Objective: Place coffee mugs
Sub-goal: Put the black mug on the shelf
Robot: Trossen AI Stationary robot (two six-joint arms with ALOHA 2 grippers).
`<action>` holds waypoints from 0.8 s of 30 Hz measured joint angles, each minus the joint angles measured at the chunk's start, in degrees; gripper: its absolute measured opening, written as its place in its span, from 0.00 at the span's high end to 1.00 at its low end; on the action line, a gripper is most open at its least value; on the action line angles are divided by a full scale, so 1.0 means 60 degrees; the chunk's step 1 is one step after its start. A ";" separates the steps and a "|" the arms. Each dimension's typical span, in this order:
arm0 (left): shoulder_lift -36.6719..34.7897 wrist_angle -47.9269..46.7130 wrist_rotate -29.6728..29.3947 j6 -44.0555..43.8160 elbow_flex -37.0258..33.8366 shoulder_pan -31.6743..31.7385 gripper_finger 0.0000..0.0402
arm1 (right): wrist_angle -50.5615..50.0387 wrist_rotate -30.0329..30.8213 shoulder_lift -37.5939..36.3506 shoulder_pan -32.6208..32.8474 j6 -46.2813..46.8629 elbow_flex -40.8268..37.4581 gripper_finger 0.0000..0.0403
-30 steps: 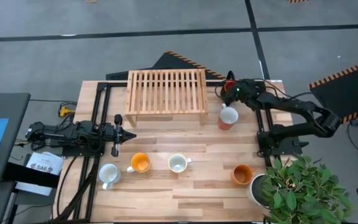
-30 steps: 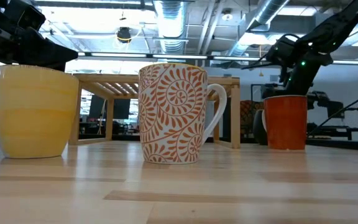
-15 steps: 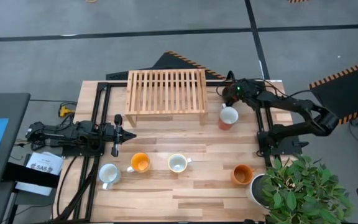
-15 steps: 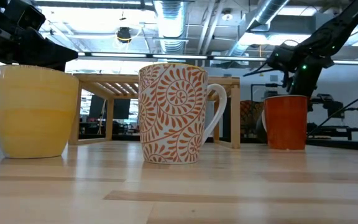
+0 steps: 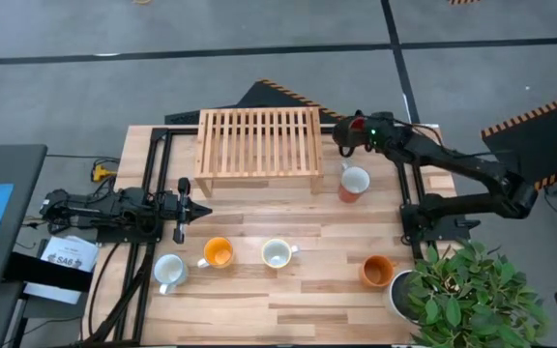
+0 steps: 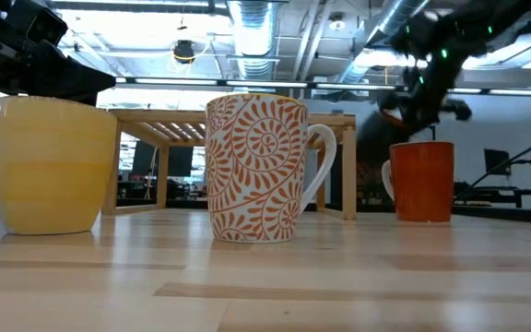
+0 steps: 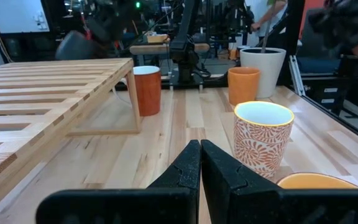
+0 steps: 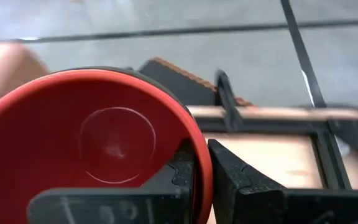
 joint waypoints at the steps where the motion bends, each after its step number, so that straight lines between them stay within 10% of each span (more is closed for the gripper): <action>1: 0.0000 0.0000 0.0001 0.0000 0.0000 -0.0002 1.00 | -0.0125 0.0099 -0.0020 0.0176 -0.0059 0.0267 0.88; 24: 0.0000 -0.0002 -0.0003 -0.0002 0.0000 0.0000 1.00 | -0.2465 0.0096 0.3012 0.2742 -0.2203 0.6189 0.88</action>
